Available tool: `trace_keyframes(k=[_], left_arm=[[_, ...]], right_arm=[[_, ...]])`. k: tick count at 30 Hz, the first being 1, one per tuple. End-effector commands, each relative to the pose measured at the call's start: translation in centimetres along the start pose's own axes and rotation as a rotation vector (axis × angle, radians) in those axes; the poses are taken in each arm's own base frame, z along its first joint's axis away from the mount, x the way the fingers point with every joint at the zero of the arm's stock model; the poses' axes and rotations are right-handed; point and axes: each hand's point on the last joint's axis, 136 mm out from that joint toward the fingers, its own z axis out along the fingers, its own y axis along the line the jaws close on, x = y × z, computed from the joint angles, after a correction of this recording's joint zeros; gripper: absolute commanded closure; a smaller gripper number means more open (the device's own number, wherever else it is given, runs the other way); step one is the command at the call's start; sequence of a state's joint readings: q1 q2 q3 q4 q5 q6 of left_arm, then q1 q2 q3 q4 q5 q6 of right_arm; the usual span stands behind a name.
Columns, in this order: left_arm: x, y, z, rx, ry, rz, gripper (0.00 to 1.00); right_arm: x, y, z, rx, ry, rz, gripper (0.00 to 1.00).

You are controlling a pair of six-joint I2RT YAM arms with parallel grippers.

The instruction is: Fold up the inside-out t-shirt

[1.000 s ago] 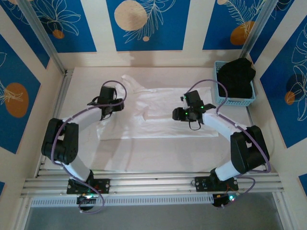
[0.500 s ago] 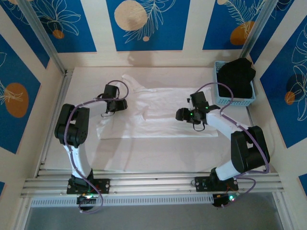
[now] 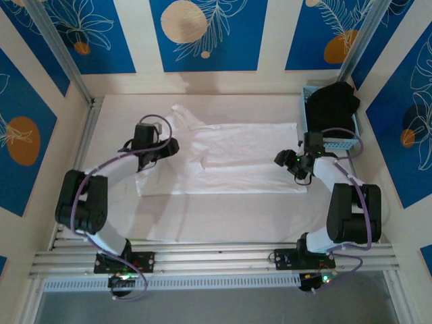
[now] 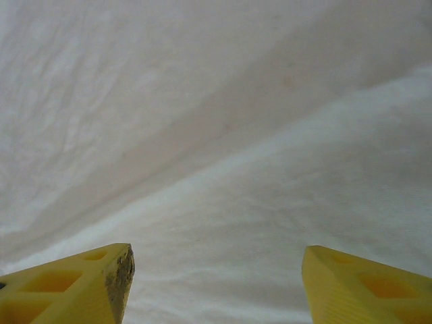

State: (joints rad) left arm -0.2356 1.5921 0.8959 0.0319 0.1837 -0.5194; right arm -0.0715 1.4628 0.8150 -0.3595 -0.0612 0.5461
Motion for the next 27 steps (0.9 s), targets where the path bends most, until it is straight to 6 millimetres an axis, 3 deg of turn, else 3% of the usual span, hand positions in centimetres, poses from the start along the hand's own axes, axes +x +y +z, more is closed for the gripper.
trace_keyframes(k=[1, 6, 12, 21, 24, 27], left_arm=[[3.7, -1.1, -0.2, 0.155, 0.081, -0.102, 0.36], [8.4, 0.5, -0.3, 0.159, 0.184, -0.169, 0.36], [11.1, 2.7, -1.6, 0.117, 0.219, -0.246, 0.36], [16.2, 6.1, -6.8, -0.033, 0.209, -0.311, 0.36], [15.6, 6.4, -8.5, -0.058, 0.144, -0.304, 0.35], [12.3, 5.9, -9.6, -0.059, 0.013, -0.243, 0.33]], right_arm=[[1.2, 0.3, 0.8, -0.068, 0.070, 0.070, 0.33], [2.6, -0.7, 2.0, -0.121, 0.175, 0.189, 0.33], [5.3, -2.0, 1.7, -0.168, 0.259, 0.306, 0.34], [11.6, -3.7, -0.6, -0.121, 0.331, 0.408, 0.35], [12.8, -3.8, -2.3, -0.123, 0.257, 0.416, 0.36], [9.6, -2.2, -4.5, -0.135, 0.076, 0.280, 0.36]])
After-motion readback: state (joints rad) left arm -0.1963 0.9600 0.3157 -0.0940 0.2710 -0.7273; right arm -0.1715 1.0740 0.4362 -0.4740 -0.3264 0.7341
